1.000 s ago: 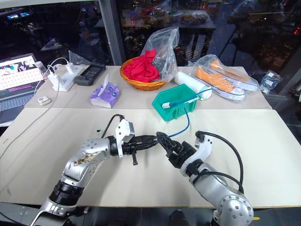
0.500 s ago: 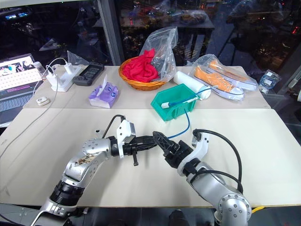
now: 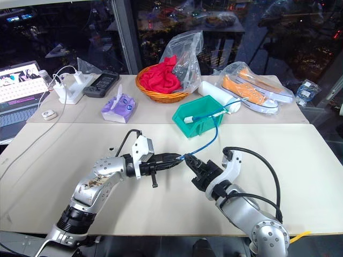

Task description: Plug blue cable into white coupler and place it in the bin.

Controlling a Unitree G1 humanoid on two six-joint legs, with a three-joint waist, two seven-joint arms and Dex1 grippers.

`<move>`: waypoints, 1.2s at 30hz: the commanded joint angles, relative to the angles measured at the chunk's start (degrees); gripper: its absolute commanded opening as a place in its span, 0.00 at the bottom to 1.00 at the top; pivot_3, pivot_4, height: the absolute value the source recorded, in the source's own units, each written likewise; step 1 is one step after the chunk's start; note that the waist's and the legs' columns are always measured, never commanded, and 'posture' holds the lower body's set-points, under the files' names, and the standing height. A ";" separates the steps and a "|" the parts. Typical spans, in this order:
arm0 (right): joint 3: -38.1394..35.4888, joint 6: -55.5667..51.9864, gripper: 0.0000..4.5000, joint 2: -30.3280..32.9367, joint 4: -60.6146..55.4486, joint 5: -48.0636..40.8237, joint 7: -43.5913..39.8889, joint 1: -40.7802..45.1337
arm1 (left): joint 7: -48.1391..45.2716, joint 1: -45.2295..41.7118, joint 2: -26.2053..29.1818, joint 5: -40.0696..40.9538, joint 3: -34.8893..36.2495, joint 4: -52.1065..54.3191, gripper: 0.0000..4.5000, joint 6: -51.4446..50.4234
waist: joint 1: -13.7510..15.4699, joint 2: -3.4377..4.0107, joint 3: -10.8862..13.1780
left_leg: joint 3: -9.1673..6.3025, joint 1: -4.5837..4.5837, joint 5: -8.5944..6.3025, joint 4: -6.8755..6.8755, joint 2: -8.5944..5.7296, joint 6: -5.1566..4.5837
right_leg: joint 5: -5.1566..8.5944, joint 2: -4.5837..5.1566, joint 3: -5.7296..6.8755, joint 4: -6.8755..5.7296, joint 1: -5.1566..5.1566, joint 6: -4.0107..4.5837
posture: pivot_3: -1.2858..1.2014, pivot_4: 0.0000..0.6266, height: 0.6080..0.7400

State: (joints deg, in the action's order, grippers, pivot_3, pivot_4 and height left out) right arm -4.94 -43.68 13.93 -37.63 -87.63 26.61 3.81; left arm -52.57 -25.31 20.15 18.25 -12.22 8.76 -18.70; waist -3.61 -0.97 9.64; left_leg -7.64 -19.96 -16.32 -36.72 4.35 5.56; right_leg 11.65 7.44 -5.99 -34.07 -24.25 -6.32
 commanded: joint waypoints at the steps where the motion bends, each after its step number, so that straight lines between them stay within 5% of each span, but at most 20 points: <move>1: 2.31 1.35 0.02 0.73 -2.35 -2.84 -1.65 1.14 | 0.41 -0.93 -0.47 -0.06 -0.44 1.17 0.02 0.50 | 0.03 0.00 0.00 | 0.00 0.00 0.00 0.00 0.00 0.00 | 0.00 0.00 0.00 0.00 0.00 0.00 | 0.52 0.24 0.91; 9: 3.96 2.85 0.02 2.63 -2.48 -2.90 -2.14 1.41 | 0.50 -0.92 -0.57 -0.13 -0.57 1.27 0.02 0.42 | 0.14 0.00 0.00 | 0.00 0.00 0.00 0.00 0.00 0.00 | 0.00 0.00 0.00 0.01 0.00 0.00 | 0.52 0.24 0.91; 19: 5.93 3.96 0.79 4.90 -2.35 -2.63 -1.94 1.99 | 0.69 -0.78 -0.48 -0.02 -0.52 1.67 0.02 0.12 | 0.47 0.00 0.00 | 0.00 -0.01 0.00 0.00 -0.01 0.00 | 0.01 0.00 0.00 0.02 0.00 0.01 | 0.52 0.24 0.91; 36: 5.41 8.06 0.79 4.51 -1.19 -3.68 -1.80 0.86 | 0.47 -0.71 -0.25 0.20 -0.33 1.88 0.02 0.05 | 0.97 -0.01 0.00 | 0.00 -0.02 0.00 0.00 -0.01 0.00 | 0.01 0.00 0.00 0.04 0.00 0.01 | 0.52 0.24 0.91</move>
State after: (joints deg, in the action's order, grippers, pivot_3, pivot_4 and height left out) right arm 1.15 -36.83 18.53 -37.68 -90.42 25.29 4.67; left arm -52.16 -25.36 19.95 18.08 -12.51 8.76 -19.03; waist -2.64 -0.97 9.65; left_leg -7.63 -19.98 -16.32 -36.72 4.34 5.55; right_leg 11.66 7.44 -5.99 -34.03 -24.24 -6.32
